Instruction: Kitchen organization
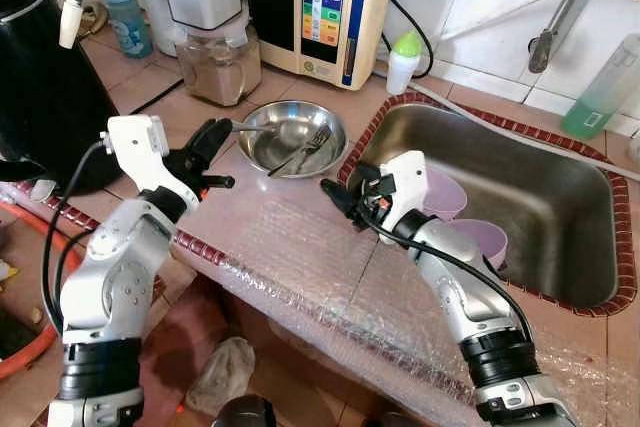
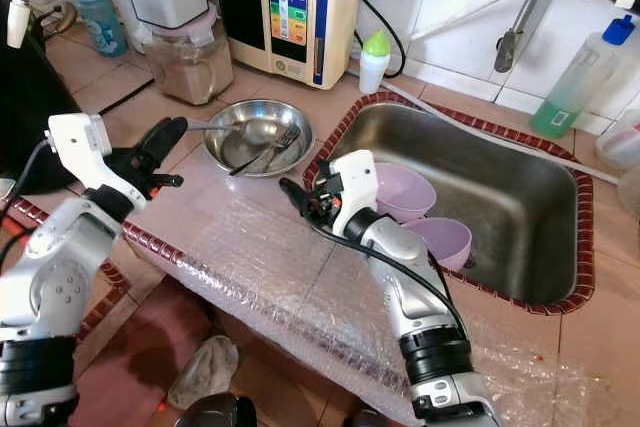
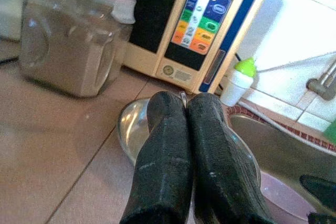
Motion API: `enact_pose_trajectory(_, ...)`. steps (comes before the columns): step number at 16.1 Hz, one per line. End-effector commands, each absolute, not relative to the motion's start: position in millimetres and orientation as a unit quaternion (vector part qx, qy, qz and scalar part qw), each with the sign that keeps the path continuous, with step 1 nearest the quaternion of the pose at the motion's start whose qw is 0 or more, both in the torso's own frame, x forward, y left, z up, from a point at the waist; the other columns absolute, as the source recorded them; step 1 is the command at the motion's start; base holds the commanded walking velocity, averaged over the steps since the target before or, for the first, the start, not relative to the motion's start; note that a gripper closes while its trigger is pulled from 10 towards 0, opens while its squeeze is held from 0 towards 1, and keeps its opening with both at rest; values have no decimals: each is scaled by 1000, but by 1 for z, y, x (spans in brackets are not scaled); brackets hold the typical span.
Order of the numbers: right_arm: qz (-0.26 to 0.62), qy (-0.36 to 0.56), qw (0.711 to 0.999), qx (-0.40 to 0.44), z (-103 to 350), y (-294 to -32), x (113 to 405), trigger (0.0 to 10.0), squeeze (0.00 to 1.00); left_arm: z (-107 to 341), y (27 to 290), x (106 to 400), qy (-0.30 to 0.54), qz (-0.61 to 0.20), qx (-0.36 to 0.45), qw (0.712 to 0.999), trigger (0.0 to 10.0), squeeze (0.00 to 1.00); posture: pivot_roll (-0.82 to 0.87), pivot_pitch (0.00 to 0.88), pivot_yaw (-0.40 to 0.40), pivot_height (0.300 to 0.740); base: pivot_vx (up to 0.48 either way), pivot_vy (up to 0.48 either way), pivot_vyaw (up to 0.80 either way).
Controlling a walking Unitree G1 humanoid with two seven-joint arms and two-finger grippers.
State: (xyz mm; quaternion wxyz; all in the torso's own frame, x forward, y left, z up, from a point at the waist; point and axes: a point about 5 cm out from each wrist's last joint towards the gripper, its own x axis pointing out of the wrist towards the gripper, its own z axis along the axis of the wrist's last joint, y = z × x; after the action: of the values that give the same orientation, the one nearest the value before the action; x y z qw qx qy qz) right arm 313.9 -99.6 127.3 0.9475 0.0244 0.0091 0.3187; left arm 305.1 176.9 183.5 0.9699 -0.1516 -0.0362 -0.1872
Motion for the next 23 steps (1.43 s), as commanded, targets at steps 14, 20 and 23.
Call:
enact_pose_trajectory(14, 303, -124, 934, -139, 154, -89, 331, 10000, 0, 226, 109, 305, -92, -373, -31, 923, 0, 0, 16, 4, 28, 740, 0, 0, 0)
enact_pose_trajectory(20, 279, -144, 929, -197, 160, -90, 350, 0, 0, 224, 97, 301, -87, -398, -21, 913, 0, 0, 25, 6, 22, 740, 0, 0, 0)
enact_pose_trajectory(23, 264, -131, 939, -175, 158, -94, 356, 0, 0, 222, 99, 300, -86, -395, -19, 914, 0, 0, 30, 5, 14, 740, 0, 0, 0)
